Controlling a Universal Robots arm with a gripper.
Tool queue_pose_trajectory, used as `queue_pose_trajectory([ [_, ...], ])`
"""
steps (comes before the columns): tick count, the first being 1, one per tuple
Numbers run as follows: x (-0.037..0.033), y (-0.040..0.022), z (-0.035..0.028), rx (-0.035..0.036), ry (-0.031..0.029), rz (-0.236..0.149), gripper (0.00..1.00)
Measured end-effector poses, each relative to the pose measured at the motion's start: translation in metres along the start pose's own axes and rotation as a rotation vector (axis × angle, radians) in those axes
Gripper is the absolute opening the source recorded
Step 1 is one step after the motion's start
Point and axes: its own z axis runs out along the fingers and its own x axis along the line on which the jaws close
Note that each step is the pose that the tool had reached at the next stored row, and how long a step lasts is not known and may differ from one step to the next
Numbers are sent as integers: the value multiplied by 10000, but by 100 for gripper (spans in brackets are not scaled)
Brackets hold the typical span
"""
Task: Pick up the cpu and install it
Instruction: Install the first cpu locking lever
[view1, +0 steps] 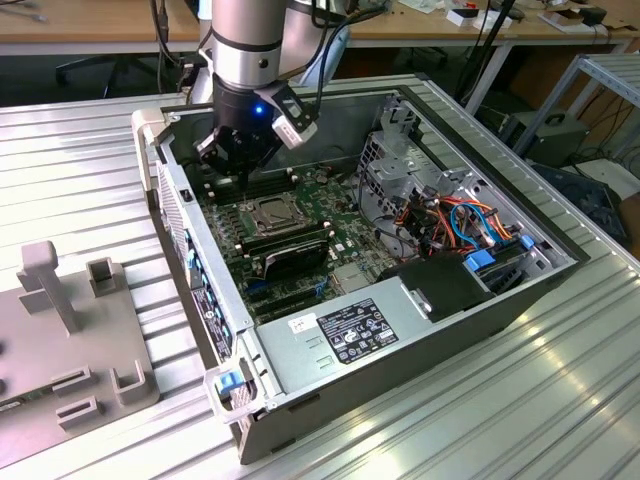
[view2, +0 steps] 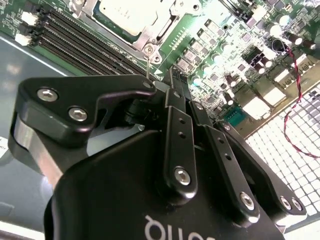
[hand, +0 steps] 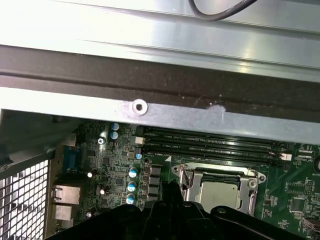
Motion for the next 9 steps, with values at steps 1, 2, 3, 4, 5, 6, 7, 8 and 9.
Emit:
queue_pose_trajectory([
  [1, 1, 0, -1, -26, -5, 1, 11],
  [2, 0, 0, -1, -64, -10, 1, 11],
  [3, 0, 0, -2, -115, -16, 1, 11],
  [4, 0, 0, -2, -287, -39, 3, 11],
  [5, -1, 0, -2, -379, -51, 4, 11],
  [6, -2, 0, -1, -392, -54, 6, 11],
  [7, -2, 0, -1, -393, -54, 6, 11],
  [8, -3, 0, -1, -393, -54, 5, 11],
  [9, -3, 0, -2, -392, -53, 5, 11],
])
